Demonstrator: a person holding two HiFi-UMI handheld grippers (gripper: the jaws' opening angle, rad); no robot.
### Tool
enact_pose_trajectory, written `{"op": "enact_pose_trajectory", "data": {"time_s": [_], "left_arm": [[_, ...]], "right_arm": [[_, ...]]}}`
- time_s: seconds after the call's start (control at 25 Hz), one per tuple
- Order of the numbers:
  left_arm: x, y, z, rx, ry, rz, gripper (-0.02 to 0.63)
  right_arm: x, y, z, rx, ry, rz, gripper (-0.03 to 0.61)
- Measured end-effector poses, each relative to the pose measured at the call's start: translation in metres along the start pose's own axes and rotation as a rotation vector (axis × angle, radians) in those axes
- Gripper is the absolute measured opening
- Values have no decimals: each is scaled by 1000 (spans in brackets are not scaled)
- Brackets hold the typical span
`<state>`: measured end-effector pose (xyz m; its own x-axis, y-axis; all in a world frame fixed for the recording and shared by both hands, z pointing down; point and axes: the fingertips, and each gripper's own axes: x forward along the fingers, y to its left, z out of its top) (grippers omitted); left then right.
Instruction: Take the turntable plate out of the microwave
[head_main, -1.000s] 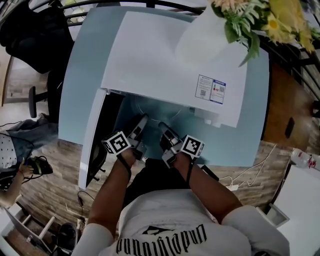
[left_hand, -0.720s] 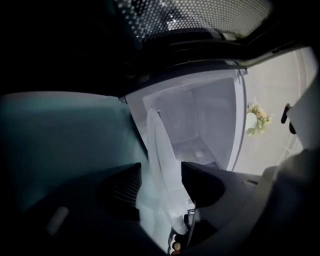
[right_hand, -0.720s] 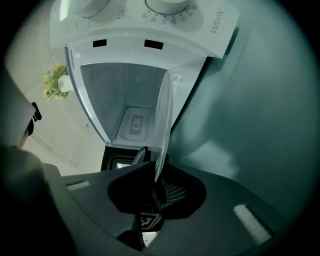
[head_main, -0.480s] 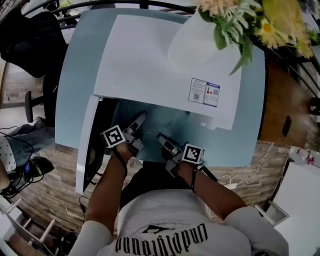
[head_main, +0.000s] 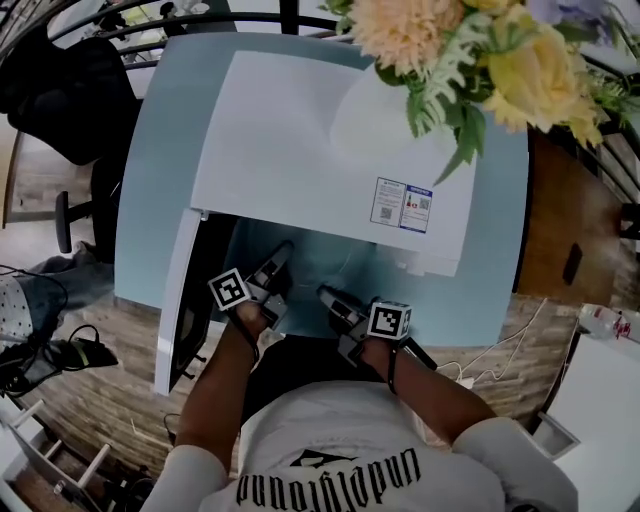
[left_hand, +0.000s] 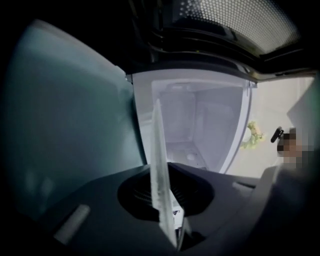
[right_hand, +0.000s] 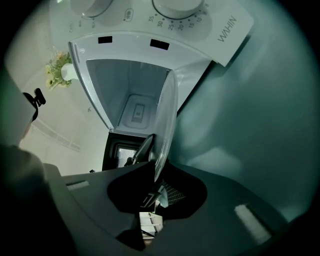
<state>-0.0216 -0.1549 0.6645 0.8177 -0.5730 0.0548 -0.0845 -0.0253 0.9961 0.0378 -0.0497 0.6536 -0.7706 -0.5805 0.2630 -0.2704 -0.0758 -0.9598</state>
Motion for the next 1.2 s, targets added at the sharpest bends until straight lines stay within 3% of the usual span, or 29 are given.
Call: {"op": "enact_pose_trajectory", "data": {"time_s": [0.36, 0.88, 1.2], "left_arm": [[-18, -17, -15, 13, 0, -58, 83], [-79, -54, -74, 36, 125, -115, 80], [-115, -106, -115, 42, 175, -157, 78]], "right_arm": [[-15, 12, -18, -65, 7, 23, 51], [-58, 34, -101, -127, -135, 33, 52], [-94, 81, -146, -148, -177, 64, 53]]}}
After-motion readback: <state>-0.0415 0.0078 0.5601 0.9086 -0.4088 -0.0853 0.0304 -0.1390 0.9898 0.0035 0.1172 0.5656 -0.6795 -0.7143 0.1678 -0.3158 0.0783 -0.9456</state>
